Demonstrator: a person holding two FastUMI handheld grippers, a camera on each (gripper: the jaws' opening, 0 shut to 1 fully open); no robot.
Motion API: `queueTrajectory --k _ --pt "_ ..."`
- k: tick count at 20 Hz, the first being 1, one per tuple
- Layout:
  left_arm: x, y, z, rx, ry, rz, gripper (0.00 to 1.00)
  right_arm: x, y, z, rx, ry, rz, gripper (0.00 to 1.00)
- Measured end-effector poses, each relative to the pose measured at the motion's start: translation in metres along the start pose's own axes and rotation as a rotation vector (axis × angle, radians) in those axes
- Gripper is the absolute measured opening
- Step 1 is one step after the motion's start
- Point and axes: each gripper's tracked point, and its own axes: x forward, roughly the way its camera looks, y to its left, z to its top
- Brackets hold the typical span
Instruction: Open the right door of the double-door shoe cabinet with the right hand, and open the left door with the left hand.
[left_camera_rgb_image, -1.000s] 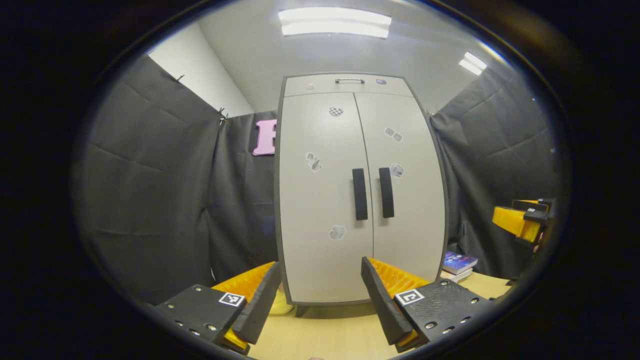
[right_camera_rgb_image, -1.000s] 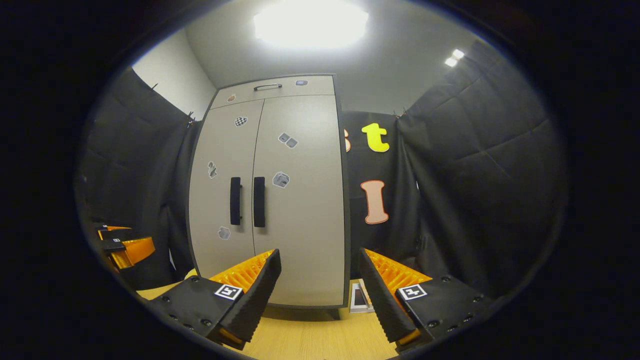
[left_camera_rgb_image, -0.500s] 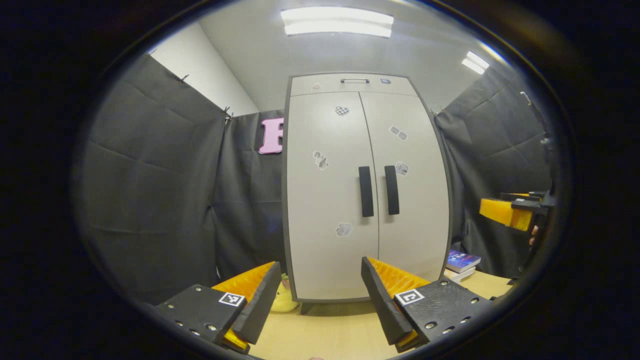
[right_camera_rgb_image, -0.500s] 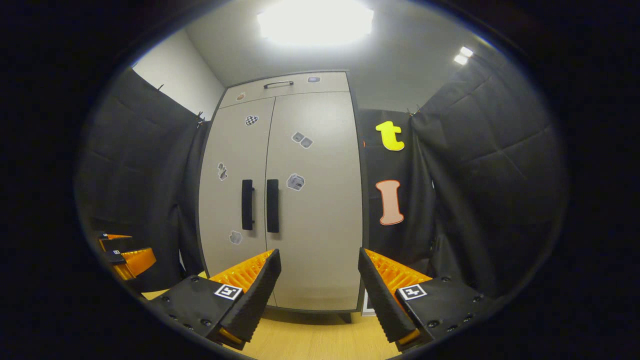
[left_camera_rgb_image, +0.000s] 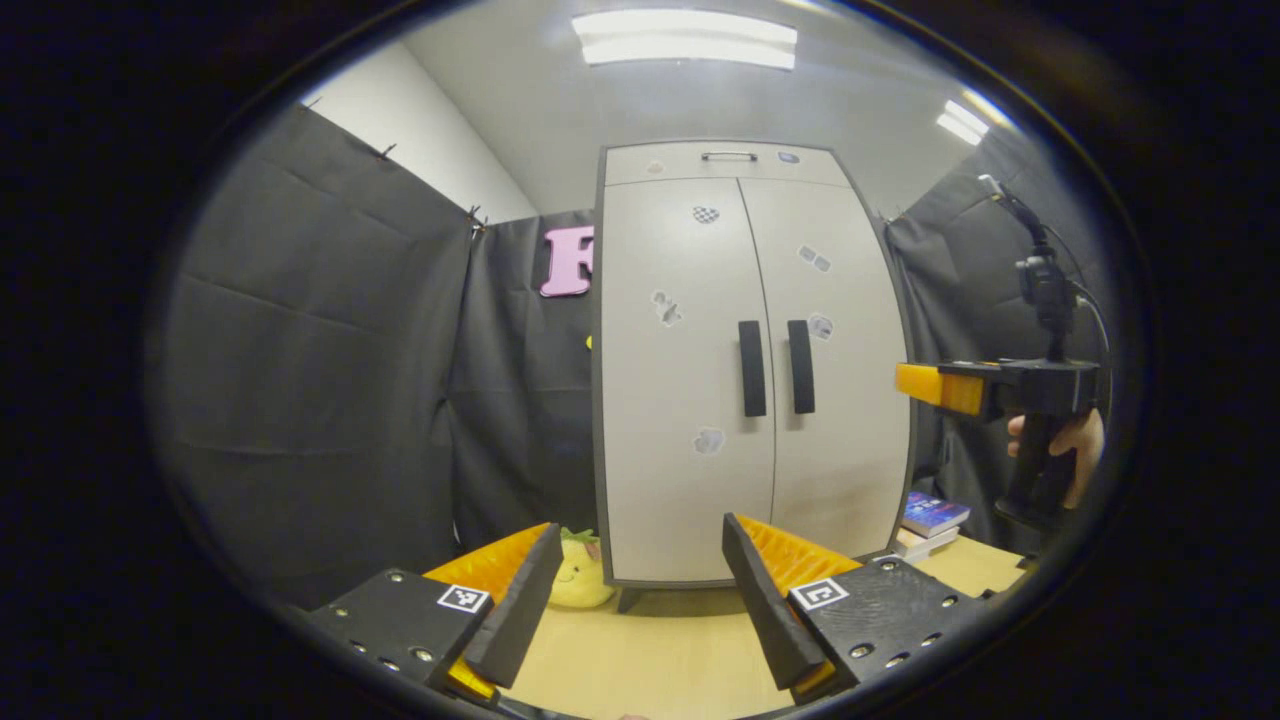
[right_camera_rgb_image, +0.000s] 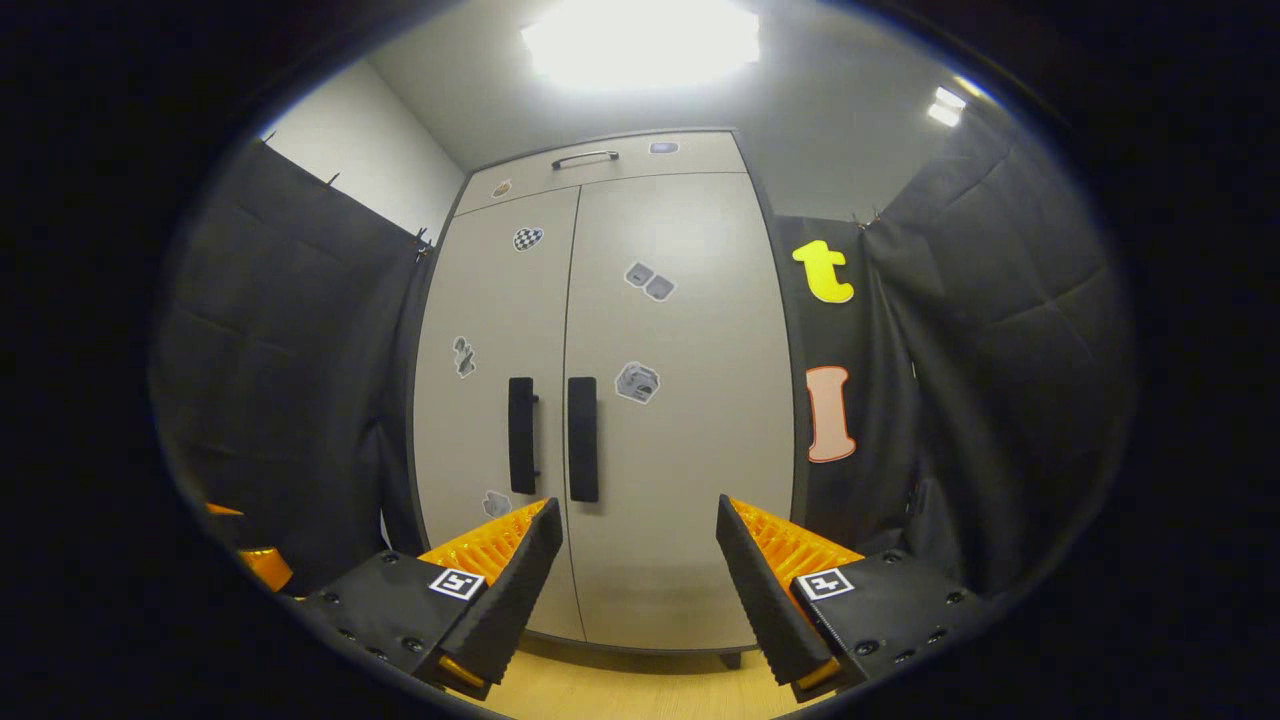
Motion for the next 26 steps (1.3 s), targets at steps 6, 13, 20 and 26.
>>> queueTrajectory --k 6,13,20,26 --pt "-0.018 0.025 -0.002 0.015 0.009 0.064 0.93 0.052 0.025 0.013 0.019 0.012 0.036 0.97" --pt "-0.032 0.046 -0.01 0.027 0.039 0.118 0.93 0.11 0.045 0.003 0.013 0.067 0.033 0.97" --pt "-0.037 0.052 -0.011 0.036 0.048 0.138 0.93 0.153 0.053 -0.013 0.042 0.151 0.026 0.93" --pt "-0.042 0.058 -0.018 0.037 0.065 0.146 0.93 0.17 0.058 -0.025 -0.025 0.225 0.019 0.75"
